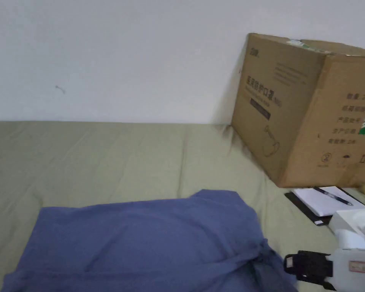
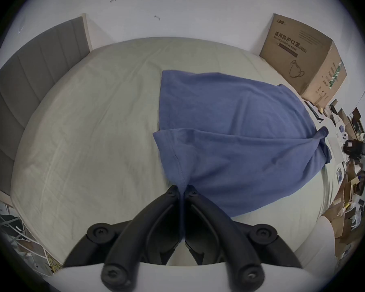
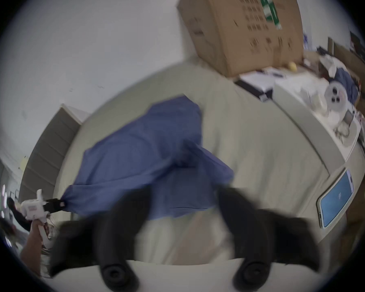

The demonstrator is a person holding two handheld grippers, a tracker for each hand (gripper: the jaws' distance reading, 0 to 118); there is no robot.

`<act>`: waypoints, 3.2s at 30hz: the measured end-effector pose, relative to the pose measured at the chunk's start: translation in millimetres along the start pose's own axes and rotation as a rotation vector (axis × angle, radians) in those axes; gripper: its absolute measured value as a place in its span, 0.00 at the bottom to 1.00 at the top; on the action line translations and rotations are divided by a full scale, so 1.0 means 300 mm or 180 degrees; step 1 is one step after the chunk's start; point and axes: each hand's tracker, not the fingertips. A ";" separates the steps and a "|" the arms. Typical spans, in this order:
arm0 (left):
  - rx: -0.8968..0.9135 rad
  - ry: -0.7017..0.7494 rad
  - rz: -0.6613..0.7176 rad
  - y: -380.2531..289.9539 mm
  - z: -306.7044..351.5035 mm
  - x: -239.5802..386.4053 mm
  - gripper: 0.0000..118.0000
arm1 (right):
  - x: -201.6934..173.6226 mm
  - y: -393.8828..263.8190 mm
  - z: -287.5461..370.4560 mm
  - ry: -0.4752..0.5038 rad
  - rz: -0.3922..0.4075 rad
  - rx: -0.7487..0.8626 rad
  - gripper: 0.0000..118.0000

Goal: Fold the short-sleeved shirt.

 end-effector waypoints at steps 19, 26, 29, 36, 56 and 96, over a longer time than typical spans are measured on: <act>-0.0172 0.0031 0.0033 0.007 -0.026 0.004 0.02 | 0.010 0.008 -0.221 -0.0260 -0.0008 -0.0463 0.06; -0.0144 -0.0045 -0.0012 -0.009 0.116 -0.048 0.02 | 0.061 -0.039 0.049 -0.0087 -0.0123 -0.0487 0.06; -0.0283 -0.0206 -0.0056 -0.076 0.181 -0.076 0.02 | 0.079 -0.124 0.127 -0.0065 -0.0154 -0.0628 0.06; -0.0441 -0.0316 0.0005 -0.260 0.167 -0.114 0.02 | 0.108 -0.305 0.102 -0.0136 -0.0112 -0.0841 0.06; 0.1554 -0.0317 0.0046 -0.281 0.474 0.039 0.00 | -0.434 -0.339 0.370 0.0532 0.1094 0.1214 0.00; 0.0113 -0.0160 -0.0099 0.516 -0.393 -0.068 0.01 | -0.445 0.179 -0.112 0.0593 0.0779 0.0912 0.00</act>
